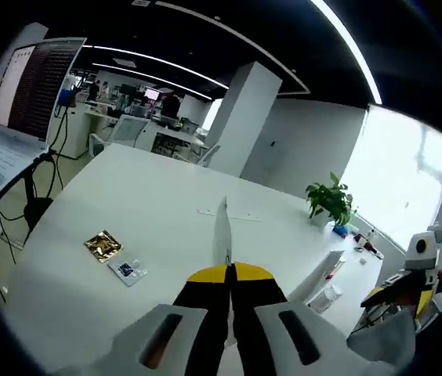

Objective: Arrange the skincare products in the storage area until every visible bottle or jar stands upright without overlapping.

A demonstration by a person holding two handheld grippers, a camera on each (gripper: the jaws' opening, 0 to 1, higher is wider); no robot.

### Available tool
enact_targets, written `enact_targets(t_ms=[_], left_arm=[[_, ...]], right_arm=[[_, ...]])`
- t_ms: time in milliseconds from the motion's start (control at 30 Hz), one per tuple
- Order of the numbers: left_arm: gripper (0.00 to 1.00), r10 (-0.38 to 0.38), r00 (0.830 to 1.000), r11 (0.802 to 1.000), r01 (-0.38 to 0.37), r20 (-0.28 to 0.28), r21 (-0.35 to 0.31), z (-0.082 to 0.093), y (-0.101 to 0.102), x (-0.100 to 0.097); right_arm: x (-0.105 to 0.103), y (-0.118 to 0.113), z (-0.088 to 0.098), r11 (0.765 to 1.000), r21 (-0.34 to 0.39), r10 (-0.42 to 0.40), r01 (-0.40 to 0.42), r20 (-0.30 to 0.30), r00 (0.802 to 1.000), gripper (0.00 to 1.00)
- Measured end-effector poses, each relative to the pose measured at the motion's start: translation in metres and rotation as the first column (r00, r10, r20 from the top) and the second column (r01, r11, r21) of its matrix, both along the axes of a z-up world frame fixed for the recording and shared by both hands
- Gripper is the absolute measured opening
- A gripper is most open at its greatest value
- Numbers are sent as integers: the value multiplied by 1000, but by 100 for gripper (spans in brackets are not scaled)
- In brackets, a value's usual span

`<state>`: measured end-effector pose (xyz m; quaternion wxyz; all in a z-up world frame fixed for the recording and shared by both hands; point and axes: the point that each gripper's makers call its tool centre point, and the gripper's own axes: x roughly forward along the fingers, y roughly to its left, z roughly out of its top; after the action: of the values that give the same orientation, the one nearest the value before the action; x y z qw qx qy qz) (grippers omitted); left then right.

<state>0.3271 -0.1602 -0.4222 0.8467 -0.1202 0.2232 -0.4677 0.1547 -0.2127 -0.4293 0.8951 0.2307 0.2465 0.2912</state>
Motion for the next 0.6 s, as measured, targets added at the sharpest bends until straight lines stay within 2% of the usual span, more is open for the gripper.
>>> enact_targets(t_ms=[100,167,200,233,267,333,367,500,567,600], left_arm=[[1,-12,1000,999,11,-6,-47,5,1,-4],[1,-21,1000,997,21,-10,-73,15,4,-9],[1,-29,1000,996,28,-10,-87,22,6,-12],[1,-35,999,995,33,-12,-93,26,7,-15],[1,-38,999,994,37,-11,-104,33,9,-19],[1,-51,999,990,50,-9,-129,42,8,-25],[1,-55,998,989,54,-8,-137,46,9,-28],[1,-84,996,978,81,-11,-191,69,9,-44],[1,-102,995,969,98,-5,-226,82,7,-56],[1,-110,994,965,105,-9,-240,86,6,-59]], right_arm=[[3,19,0,996,83,39,-40,10,999,64],[7,29,5,979,196,49,-52,16,999,65],[13,31,11,957,289,37,-42,24,999,64],[16,31,14,937,349,23,-30,24,999,64],[21,31,19,907,421,1,-15,31,1000,65],[26,29,17,875,484,-12,2,19,1000,66],[29,28,15,867,497,-27,19,8,1000,66],[38,22,2,867,496,-37,36,-8,999,66],[40,23,2,850,526,-35,39,-17,999,67],[42,23,6,832,553,-43,42,-11,999,68]])
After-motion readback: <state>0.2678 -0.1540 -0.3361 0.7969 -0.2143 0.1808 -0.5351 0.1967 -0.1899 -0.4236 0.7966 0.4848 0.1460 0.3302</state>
